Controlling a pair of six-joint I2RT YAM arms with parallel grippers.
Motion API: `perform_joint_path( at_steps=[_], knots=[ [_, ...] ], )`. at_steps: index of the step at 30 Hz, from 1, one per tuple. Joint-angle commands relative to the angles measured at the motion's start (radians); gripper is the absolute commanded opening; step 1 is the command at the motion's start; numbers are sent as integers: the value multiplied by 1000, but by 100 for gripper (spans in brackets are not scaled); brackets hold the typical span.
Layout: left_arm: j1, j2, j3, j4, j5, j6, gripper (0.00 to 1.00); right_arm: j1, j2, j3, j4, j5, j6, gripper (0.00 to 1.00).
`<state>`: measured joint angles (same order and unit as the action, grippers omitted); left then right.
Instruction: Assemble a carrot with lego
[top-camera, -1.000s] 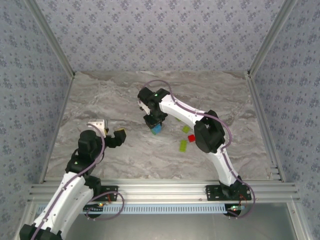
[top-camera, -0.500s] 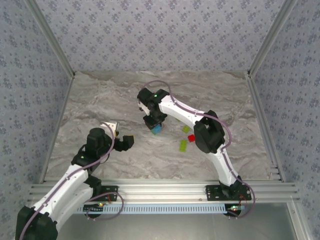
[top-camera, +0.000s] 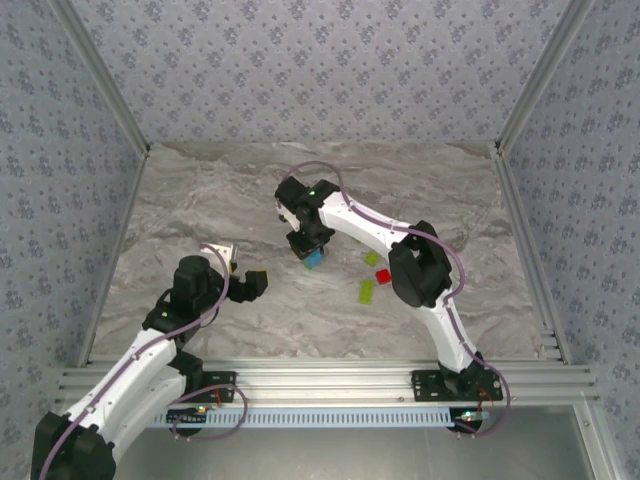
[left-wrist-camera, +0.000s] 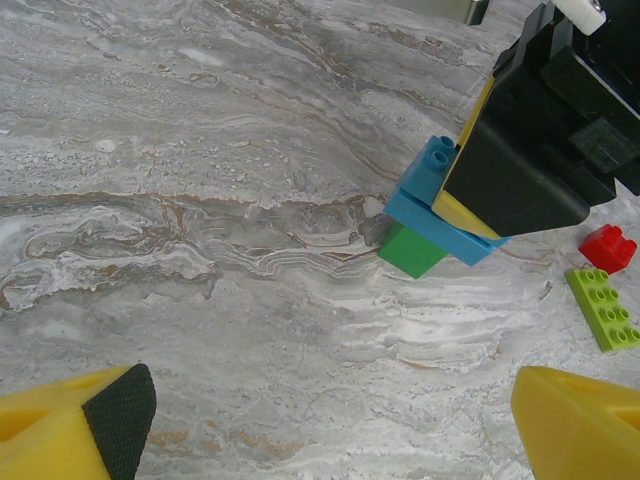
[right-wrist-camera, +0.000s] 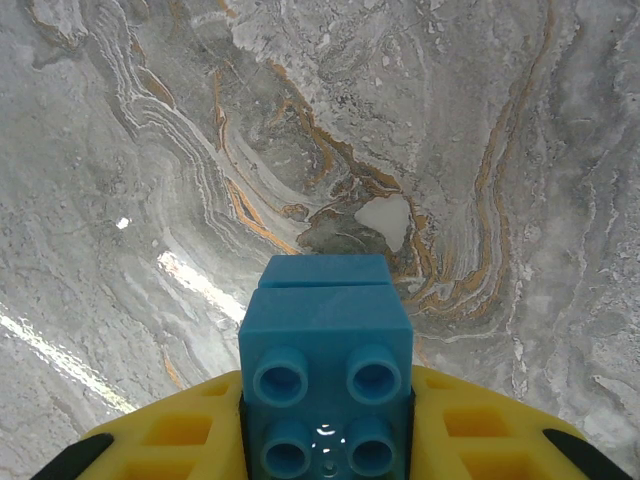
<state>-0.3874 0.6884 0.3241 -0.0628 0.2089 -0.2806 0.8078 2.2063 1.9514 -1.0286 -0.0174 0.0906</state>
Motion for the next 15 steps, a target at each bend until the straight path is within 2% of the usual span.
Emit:
perform_joint_path(
  at_steps=[1, 15],
  knots=[
    [-5, -1, 41, 24, -13, 15, 93, 14, 47, -61, -21, 25, 20, 29],
    [-5, 7, 43, 24, -14, 15, 93, 17, 66, -154, 13, 32, 17, 29]
  ],
)
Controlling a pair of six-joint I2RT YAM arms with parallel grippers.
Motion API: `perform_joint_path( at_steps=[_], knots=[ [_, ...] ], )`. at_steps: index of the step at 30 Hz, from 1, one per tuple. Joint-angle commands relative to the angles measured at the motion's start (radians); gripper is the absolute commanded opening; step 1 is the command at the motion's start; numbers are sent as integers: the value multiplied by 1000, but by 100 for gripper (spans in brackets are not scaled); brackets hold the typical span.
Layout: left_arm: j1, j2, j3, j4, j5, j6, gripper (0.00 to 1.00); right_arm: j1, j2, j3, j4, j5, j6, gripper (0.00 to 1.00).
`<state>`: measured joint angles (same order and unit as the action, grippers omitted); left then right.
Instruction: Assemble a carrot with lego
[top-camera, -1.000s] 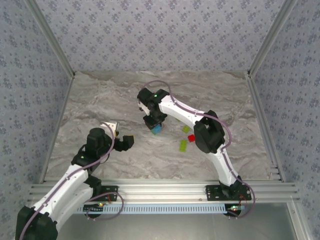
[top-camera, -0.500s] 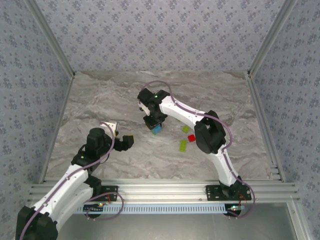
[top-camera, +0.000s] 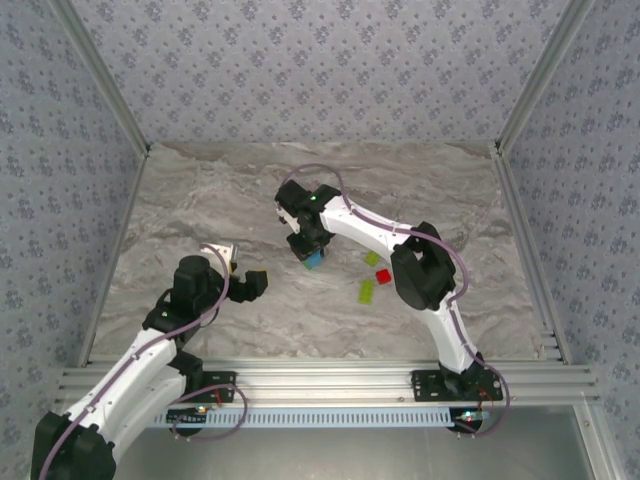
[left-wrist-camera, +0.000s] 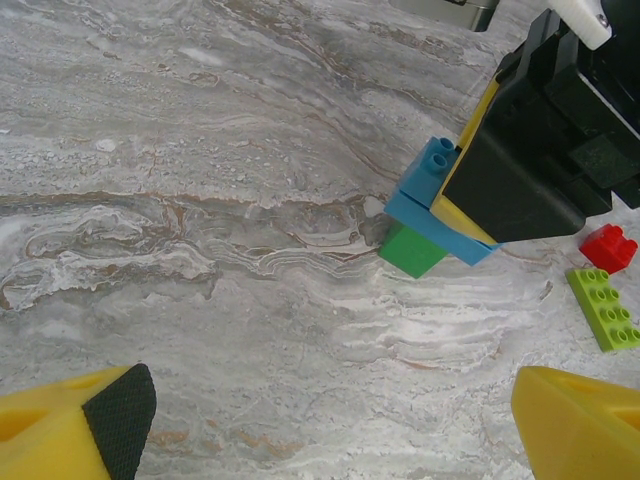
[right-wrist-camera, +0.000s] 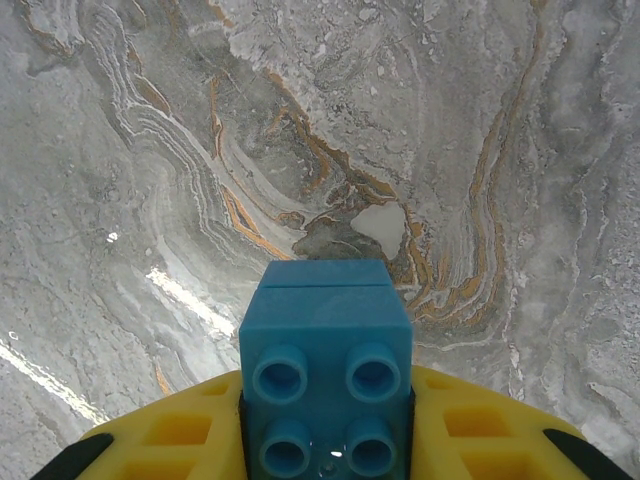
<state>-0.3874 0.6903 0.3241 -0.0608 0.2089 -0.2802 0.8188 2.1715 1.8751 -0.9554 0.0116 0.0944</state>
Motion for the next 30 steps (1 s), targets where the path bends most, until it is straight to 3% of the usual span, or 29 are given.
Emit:
perform_joint_path(
  at_steps=[1, 20, 30],
  knots=[
    [-6, 4, 43, 23, -14, 15, 93, 7, 105, -79, -62, 4, 13, 29],
    [-6, 3, 43, 21, -16, 16, 93, 15, 127, -191, -39, 37, 25, 28],
    [-6, 9, 44, 22, -17, 16, 93, -3, 46, -104, -84, 26, 11, 27]
  ],
)
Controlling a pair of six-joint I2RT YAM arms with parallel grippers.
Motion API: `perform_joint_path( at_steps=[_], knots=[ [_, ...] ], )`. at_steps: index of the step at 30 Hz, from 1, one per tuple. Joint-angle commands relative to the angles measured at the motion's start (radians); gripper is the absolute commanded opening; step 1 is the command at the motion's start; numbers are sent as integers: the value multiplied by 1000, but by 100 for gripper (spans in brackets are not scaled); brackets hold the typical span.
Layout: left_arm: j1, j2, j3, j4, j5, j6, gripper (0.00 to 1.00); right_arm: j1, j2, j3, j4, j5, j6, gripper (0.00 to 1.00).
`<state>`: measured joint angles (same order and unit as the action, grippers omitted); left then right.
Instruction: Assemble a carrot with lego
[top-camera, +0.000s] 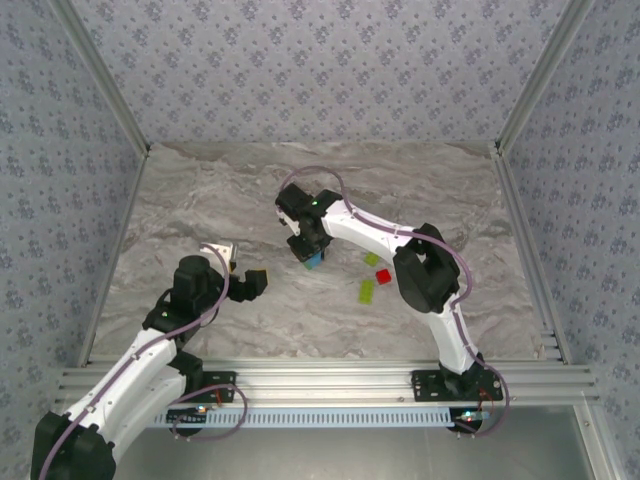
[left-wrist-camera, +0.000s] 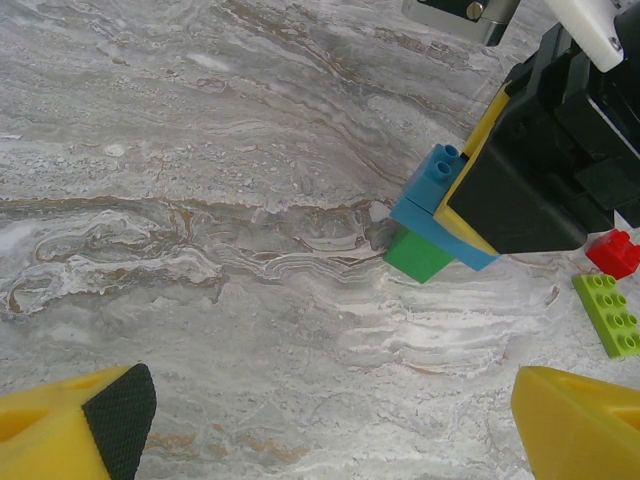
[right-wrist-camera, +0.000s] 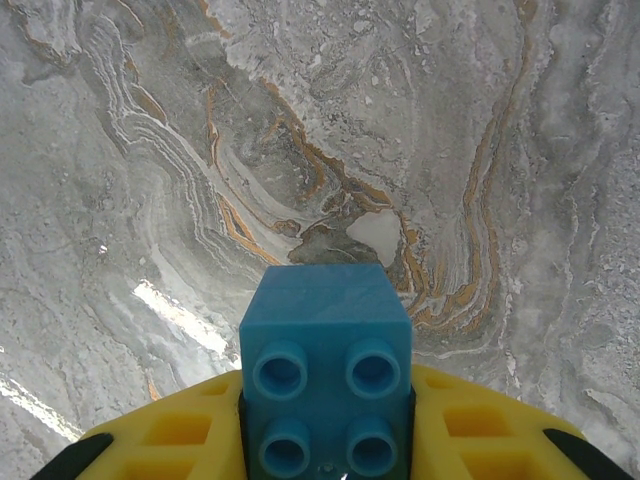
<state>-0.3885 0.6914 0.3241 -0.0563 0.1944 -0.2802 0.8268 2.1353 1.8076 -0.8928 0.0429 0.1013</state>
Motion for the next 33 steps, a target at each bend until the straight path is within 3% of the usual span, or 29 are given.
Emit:
perform_joint_path(
  at_steps=[1, 12, 33],
  knots=[
    [-5, 9, 45, 18, -4, 16, 93, -14, 72, -9, -156, -8, 3, 27],
    [-6, 13, 47, 18, -4, 16, 93, -18, 14, 193, -237, -13, -30, 27],
    [-6, 25, 49, 23, 1, 18, 93, 24, -98, -139, 28, 8, -129, 30]
  ],
)
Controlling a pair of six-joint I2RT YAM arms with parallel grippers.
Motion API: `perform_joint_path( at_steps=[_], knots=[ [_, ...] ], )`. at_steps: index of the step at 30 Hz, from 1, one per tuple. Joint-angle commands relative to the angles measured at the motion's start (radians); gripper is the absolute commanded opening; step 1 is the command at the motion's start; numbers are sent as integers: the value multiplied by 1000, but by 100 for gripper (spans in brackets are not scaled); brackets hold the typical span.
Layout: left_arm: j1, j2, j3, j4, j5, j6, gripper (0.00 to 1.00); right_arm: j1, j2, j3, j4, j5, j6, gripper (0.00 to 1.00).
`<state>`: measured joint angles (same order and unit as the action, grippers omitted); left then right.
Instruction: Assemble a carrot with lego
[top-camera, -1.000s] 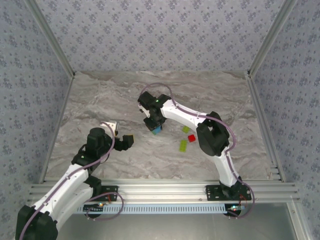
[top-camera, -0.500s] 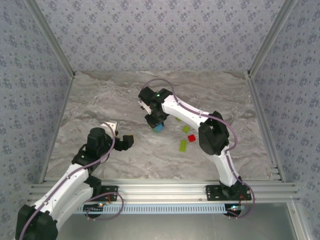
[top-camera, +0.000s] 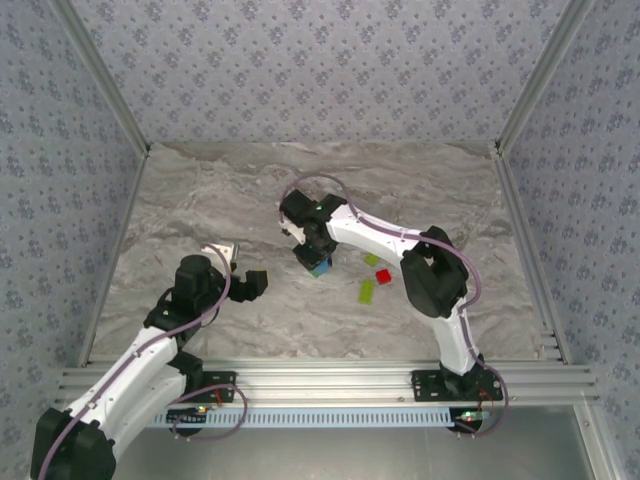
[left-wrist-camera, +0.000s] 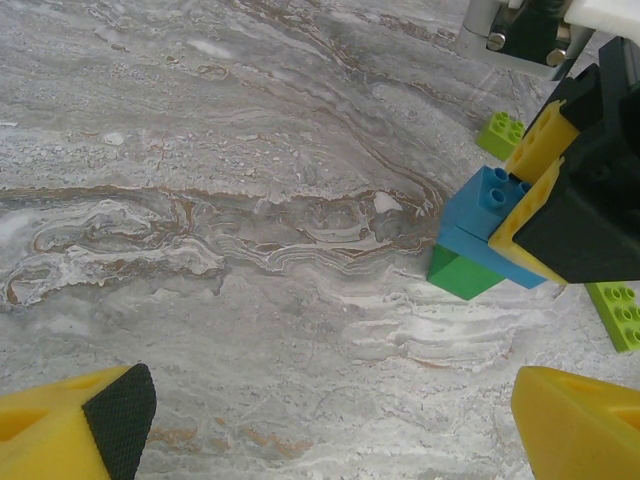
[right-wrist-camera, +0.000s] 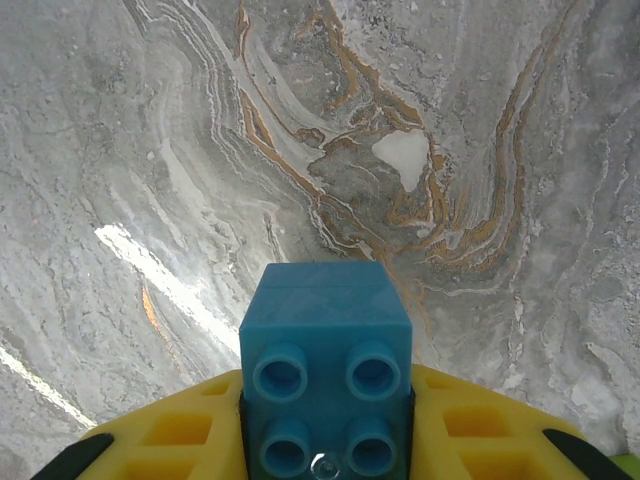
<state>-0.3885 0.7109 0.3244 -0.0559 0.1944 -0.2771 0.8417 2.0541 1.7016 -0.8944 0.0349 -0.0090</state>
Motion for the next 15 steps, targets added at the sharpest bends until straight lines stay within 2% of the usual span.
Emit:
perform_joint_path(
  at_steps=[1, 11, 15],
  knots=[
    [-6, 7, 48, 22, 2, 14, 93, 8, -18, -41, 34, 19, -21, 30],
    [-6, 14, 51, 23, 2, 15, 93, 16, -62, -64, 55, 58, -31, 56],
    [-7, 16, 51, 22, 3, 16, 93, 15, -111, -60, 64, 56, -26, 62]
  ],
)
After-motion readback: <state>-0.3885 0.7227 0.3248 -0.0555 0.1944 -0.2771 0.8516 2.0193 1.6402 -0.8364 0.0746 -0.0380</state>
